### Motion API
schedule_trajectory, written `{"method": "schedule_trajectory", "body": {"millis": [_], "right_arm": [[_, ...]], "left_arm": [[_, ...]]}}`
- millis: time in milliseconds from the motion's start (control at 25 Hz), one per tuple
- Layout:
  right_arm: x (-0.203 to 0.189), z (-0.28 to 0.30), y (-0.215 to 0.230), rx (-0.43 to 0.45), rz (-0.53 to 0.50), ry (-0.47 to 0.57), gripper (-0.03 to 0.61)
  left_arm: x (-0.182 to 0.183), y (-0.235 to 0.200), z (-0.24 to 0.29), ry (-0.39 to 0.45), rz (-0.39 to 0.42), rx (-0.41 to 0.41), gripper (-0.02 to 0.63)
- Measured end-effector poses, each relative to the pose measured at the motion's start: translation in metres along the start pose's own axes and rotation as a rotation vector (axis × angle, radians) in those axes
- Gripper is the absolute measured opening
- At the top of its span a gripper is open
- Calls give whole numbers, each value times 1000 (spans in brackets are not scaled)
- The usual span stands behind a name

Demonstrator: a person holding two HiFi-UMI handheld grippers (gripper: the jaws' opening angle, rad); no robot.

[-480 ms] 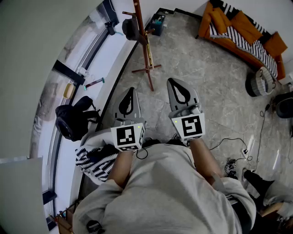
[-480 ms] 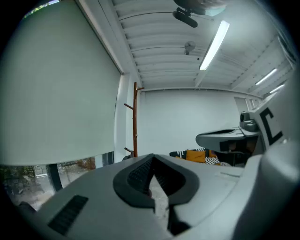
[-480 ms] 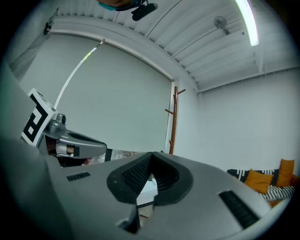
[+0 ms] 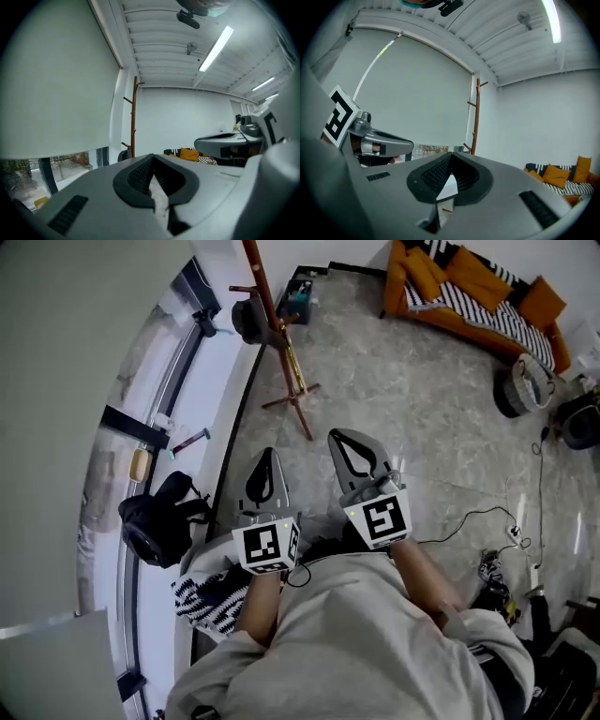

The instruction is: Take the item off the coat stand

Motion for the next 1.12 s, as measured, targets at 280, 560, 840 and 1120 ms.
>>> {"method": "schedule_trajectory", "body": {"millis": [280,560,840,1120], "right_arm": [[-27,41,37,10,25,-26,5],[-33,113,93,54,53,9,5],[-45,153,146,95,87,33,5],[-83,181,179,107,160,5,5]], "left_arm": [[-12,-12,50,-37,-2,26,9],[6,-23,132,-54,56,15,9],[0,-39,187,-128,70,103,9],[-7,-48,233,-172,84,142,9]]}}
Point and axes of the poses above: the fingertips, and each gripper's own axes: z forward along the fingers, y to its right, x out of its top, the point moved 2 cm from there along -z, backward along the fingers, and after that the axes turned 7 degrees about -z, right-handed, at the moved point
